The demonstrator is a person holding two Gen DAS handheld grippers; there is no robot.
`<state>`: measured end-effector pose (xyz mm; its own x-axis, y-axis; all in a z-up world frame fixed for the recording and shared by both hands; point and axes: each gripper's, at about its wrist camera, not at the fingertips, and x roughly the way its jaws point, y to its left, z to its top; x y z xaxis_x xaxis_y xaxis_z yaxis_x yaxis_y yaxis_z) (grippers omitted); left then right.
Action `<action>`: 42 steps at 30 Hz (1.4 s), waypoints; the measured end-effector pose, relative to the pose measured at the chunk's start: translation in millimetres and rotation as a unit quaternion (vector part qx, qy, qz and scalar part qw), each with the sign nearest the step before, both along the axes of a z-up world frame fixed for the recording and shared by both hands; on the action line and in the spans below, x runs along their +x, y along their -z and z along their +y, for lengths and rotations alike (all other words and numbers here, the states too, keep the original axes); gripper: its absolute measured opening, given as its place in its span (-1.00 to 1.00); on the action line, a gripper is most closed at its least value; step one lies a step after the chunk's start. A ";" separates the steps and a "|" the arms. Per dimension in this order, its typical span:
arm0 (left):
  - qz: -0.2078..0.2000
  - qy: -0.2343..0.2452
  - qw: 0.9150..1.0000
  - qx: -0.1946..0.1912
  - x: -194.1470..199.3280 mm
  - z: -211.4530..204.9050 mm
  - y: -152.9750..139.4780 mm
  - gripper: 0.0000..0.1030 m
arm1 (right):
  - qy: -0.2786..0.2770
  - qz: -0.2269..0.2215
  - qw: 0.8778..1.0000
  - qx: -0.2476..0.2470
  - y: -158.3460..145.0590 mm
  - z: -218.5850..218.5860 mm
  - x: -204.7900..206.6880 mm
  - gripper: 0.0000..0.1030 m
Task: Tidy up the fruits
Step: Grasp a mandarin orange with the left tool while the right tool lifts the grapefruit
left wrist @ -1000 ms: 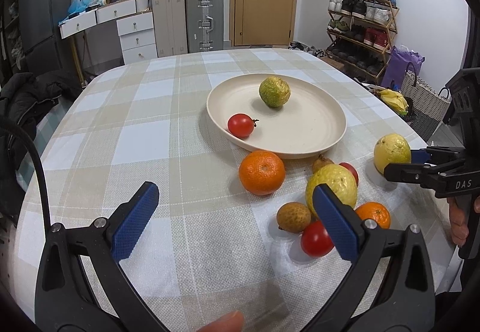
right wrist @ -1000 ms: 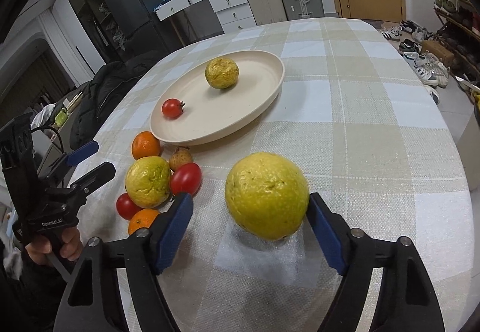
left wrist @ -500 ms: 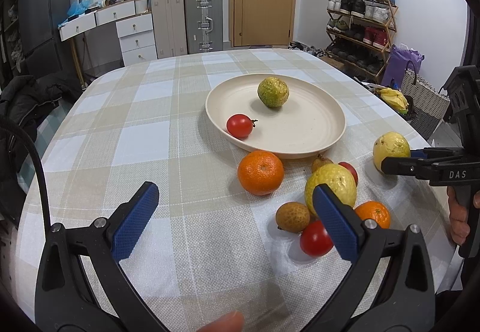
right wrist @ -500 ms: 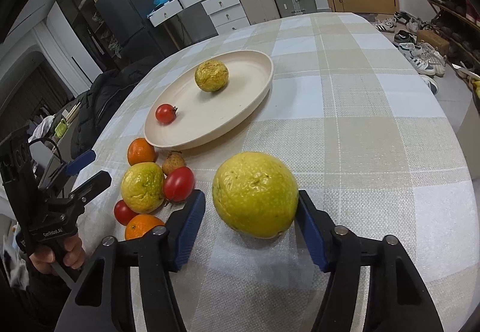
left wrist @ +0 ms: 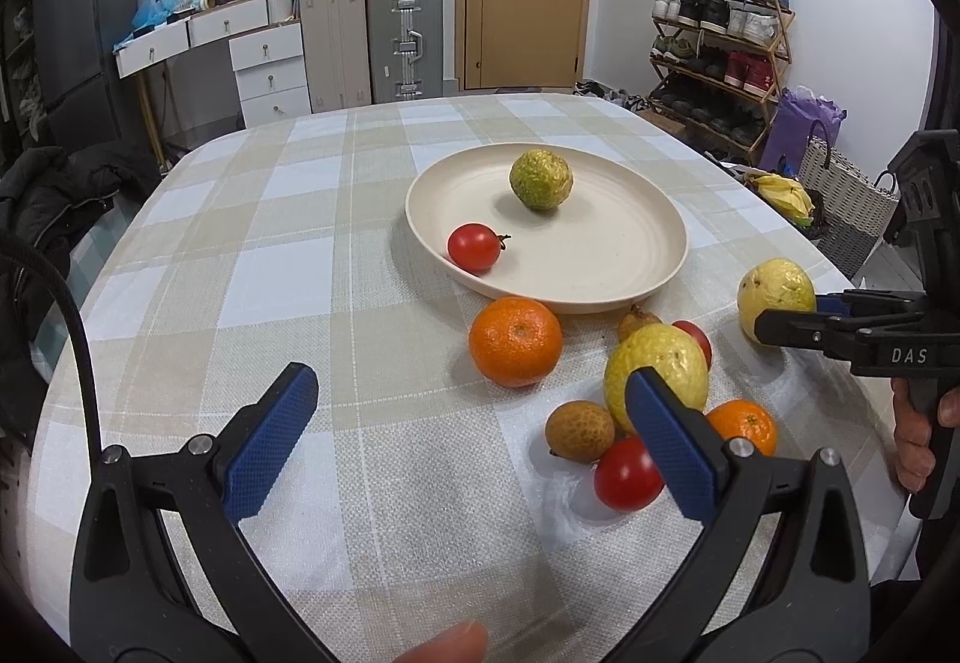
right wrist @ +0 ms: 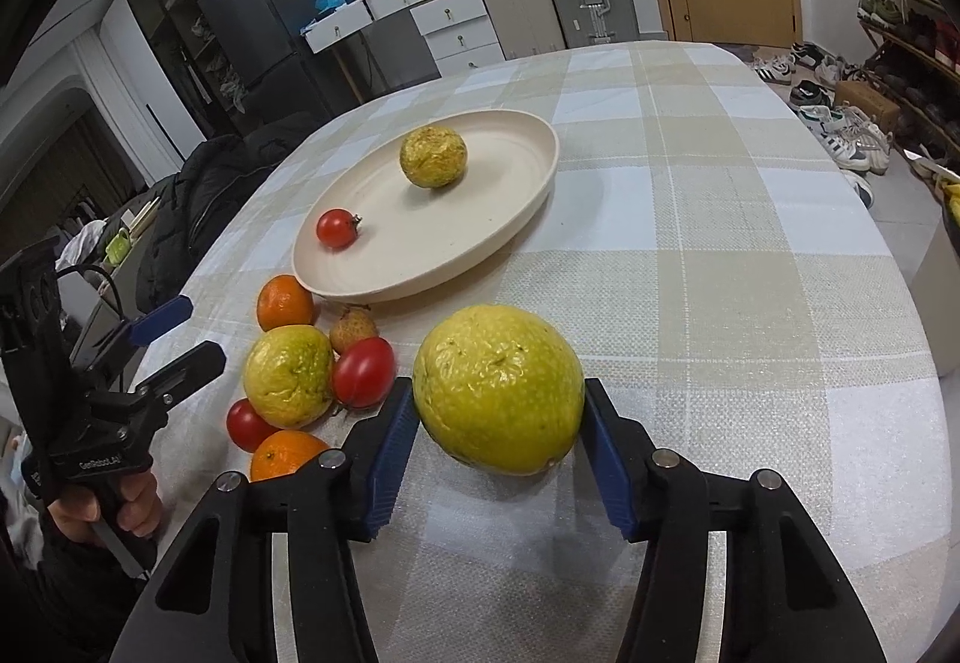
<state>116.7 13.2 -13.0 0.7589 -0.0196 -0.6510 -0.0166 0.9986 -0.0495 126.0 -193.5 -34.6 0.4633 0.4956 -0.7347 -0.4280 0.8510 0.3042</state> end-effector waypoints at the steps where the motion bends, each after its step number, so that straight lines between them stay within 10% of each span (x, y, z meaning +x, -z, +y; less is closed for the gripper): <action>1: 0.002 -0.002 1.000 -0.002 0.8 0.9 0.4 0.99 | -0.001 -0.003 1.000 0.001 -1.1 0.5 -0.6 0.07; 19: 0.052 -0.020 0.998 -0.018 40.7 15.7 14.5 0.96 | 0.000 -0.020 1.000 0.008 -8.6 3.7 -5.0 0.07; 31: 0.073 0.002 0.997 -0.015 61.6 -0.5 22.3 0.43 | 0.000 -0.020 1.000 0.008 -8.4 3.0 -4.6 0.07; 37: 0.080 0.040 0.995 -0.049 63.5 -3.7 26.3 -0.24 | -0.001 -0.019 1.000 0.007 -8.0 3.5 -4.3 0.07; 42: 0.075 0.042 0.996 -0.037 60.4 -7.9 25.5 -0.25 | -0.001 -0.019 1.000 0.008 -7.6 3.7 -4.2 0.07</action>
